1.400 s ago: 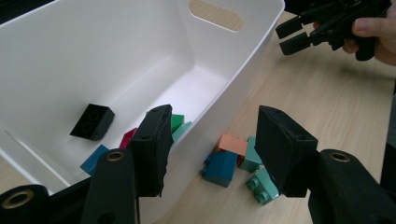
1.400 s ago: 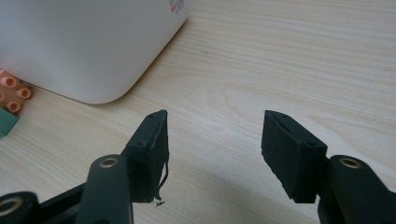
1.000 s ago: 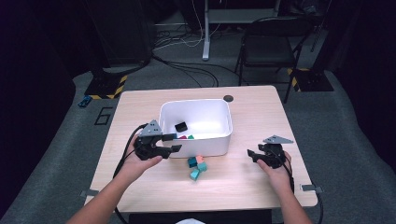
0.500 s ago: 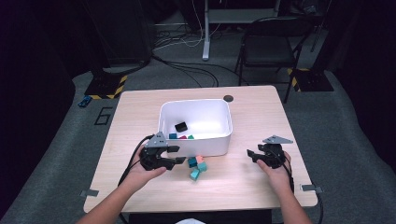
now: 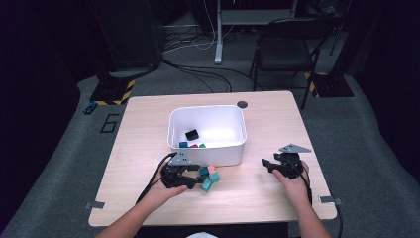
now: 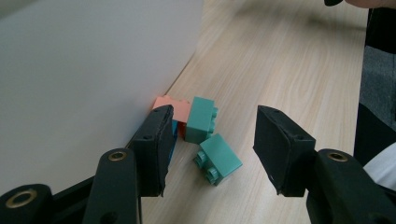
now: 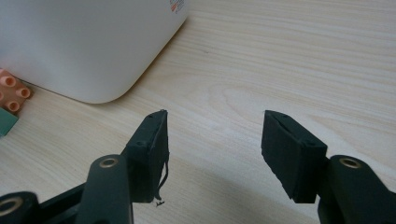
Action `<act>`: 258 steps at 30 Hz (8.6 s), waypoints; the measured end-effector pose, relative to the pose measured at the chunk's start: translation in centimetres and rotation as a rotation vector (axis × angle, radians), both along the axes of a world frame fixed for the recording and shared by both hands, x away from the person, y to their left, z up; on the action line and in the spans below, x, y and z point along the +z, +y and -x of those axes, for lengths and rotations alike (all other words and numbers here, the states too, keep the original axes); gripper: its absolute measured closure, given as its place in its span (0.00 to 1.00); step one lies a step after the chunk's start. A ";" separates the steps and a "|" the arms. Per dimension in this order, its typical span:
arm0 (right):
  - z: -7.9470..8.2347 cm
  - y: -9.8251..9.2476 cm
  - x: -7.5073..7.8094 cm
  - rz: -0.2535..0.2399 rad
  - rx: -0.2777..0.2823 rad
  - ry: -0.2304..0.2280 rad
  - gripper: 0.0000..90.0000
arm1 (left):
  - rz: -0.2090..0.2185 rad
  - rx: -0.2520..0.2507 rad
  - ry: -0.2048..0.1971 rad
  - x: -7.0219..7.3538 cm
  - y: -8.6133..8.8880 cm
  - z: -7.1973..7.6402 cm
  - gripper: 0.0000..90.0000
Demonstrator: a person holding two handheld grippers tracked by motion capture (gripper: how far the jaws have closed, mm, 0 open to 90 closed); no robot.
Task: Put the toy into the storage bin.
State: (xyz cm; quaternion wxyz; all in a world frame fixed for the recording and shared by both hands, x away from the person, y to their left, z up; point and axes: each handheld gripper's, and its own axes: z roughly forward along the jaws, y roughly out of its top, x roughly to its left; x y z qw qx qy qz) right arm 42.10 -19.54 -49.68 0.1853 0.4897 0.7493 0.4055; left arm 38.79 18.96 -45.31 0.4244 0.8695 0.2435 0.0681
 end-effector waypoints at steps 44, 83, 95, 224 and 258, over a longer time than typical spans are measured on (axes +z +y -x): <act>0.0 0.0 -0.1 0.006 0.008 0.000 0.45 | -0.077 -0.007 0.041 -6.2 -2.1 0.2 0.62; 0.0 0.0 0.0 0.002 -0.001 -0.002 0.45 | -0.018 -0.014 0.061 -3.3 -0.1 0.1 0.75; 0.0 -0.2 -0.1 0.007 -0.001 -0.001 0.45 | -0.036 -0.031 0.053 -0.7 -0.1 0.0 0.75; -0.1 0.0 -0.3 0.015 0.011 0.005 0.45 | 0.030 0.159 -0.003 8.9 3.3 -6.4 0.56; 0.0 0.0 -0.2 0.004 0.002 0.006 0.45 | -0.002 0.041 0.014 3.6 2.4 -1.2 0.56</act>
